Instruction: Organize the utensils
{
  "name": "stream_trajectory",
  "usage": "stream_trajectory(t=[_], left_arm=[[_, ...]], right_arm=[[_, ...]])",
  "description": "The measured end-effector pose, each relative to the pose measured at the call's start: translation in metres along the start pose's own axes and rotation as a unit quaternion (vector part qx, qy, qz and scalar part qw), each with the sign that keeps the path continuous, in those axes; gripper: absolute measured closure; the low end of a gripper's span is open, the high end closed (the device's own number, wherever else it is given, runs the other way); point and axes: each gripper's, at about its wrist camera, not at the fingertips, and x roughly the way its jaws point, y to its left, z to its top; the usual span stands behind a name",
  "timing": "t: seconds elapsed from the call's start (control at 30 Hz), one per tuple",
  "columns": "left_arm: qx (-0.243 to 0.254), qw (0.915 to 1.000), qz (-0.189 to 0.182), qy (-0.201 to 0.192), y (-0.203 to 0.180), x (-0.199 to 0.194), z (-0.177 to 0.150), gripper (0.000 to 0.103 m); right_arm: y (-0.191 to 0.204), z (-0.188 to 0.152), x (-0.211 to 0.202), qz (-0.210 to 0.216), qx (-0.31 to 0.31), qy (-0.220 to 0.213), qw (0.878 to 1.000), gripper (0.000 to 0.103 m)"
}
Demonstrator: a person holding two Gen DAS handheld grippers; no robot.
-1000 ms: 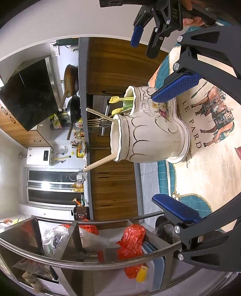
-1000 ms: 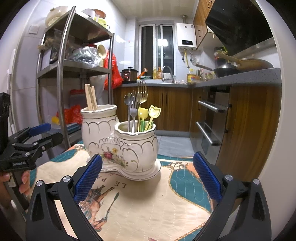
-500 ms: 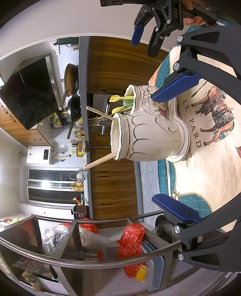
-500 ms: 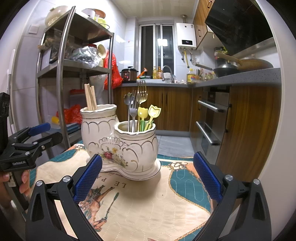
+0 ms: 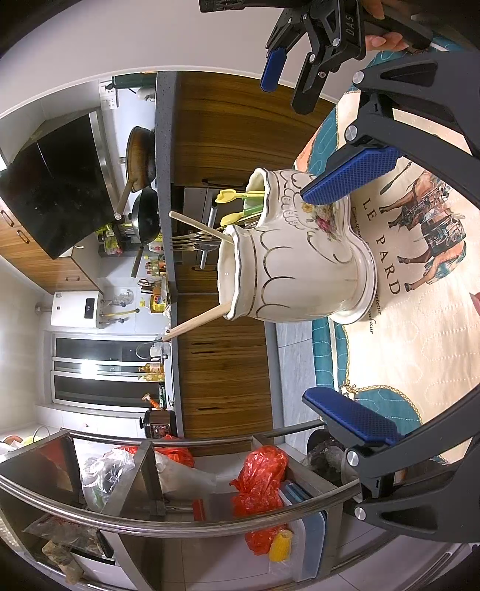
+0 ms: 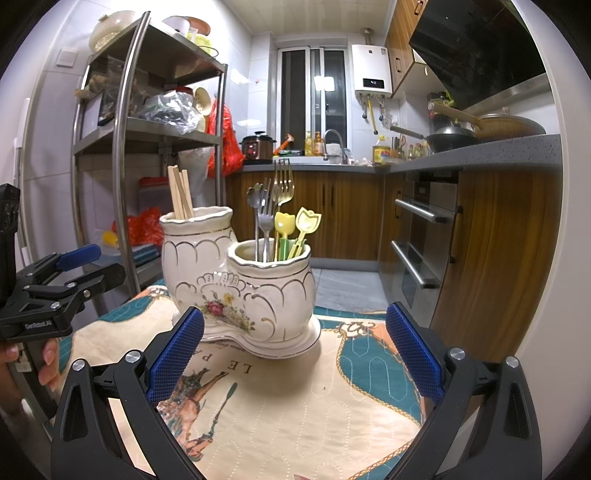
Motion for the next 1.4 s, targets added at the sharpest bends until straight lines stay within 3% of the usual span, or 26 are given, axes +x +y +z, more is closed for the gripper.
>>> stream_trajectory(t=[1.4], left_arm=[[-0.001,1.0000,0.006,0.005,0.0009,-0.0002,-0.0009,0.005]], right_arm=[[0.0001,0.0010,0.0005,0.000,0.000,0.001,1.000,0.005]])
